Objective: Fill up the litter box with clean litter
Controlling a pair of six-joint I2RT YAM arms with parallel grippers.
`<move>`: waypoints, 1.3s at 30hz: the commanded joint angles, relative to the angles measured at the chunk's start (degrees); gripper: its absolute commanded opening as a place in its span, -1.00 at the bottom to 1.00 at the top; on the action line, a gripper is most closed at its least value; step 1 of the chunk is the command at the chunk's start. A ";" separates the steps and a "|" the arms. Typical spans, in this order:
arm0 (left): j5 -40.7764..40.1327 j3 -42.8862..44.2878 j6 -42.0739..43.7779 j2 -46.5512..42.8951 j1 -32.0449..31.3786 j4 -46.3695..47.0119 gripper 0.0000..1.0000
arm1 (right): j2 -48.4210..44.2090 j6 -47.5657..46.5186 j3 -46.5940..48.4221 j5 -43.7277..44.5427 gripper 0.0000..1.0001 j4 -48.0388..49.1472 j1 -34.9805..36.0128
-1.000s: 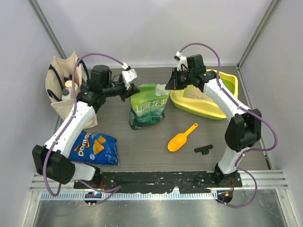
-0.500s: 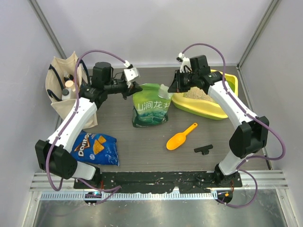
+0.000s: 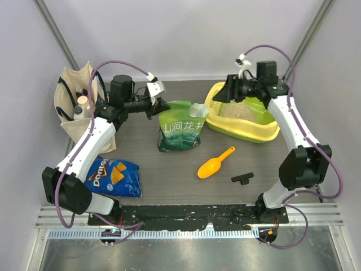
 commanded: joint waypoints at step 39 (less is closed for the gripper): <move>-8.73 0.95 -10.62 -4.22 0.24 2.98 -1.00 | -8.73 -15.31 -29.43 -17.02 0.16 45.63 6.96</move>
